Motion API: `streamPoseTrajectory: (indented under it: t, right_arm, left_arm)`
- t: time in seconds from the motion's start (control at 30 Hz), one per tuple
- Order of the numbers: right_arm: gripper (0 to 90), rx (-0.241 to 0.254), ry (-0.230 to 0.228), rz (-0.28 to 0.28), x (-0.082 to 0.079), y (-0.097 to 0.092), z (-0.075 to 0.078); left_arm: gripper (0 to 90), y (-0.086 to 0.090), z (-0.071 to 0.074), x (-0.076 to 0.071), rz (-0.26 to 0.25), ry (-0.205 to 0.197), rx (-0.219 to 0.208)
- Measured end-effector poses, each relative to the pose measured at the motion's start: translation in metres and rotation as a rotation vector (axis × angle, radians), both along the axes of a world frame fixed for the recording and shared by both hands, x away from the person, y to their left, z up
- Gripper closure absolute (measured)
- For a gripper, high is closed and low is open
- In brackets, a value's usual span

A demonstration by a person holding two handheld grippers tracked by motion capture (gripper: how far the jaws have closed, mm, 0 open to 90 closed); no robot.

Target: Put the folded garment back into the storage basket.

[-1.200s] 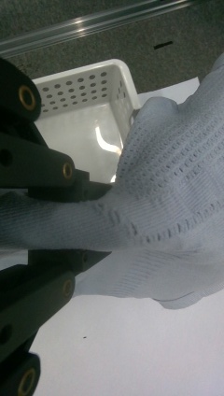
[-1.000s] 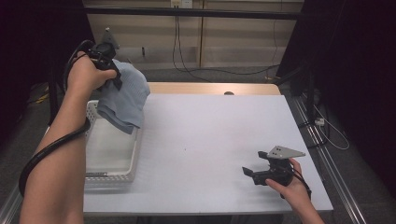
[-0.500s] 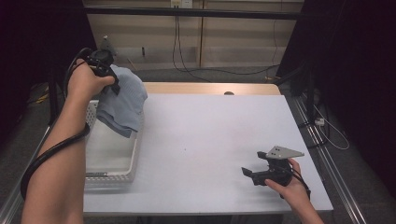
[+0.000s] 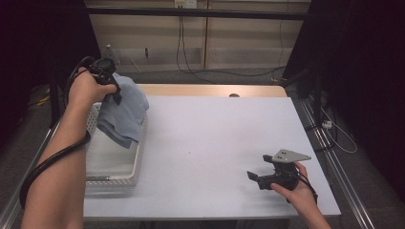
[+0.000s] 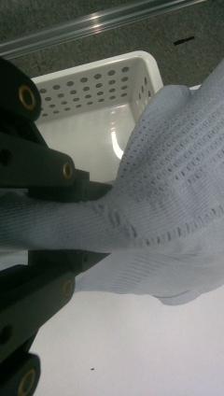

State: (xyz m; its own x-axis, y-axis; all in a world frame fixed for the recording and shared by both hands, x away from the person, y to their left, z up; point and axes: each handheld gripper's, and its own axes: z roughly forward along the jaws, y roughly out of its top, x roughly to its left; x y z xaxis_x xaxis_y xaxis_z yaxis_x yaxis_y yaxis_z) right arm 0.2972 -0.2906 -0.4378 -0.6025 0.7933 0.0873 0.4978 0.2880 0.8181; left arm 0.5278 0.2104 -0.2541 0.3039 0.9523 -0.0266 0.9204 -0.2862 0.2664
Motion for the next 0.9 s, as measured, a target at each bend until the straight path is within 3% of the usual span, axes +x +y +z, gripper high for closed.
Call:
streamPoseTrajectory:
  t: [0.2,0.47,0.9]
  right_arm:
    - [8.7,-0.002,0.0,0.001,0.0,0.0,-0.001]
    - [8.7,-0.005,0.001,0.003,0.0,0.001,-0.001]
    - [8.7,-0.003,-0.001,0.003,0.0,0.002,0.0]
  left_arm:
    - [75.8,0.004,-0.008,-0.004,-0.003,0.026,-0.001]
    - [75.8,0.008,-0.015,-0.011,-0.011,0.027,-0.008]
    - [75.8,0.007,-0.015,-0.019,-0.03,0.047,-0.013]
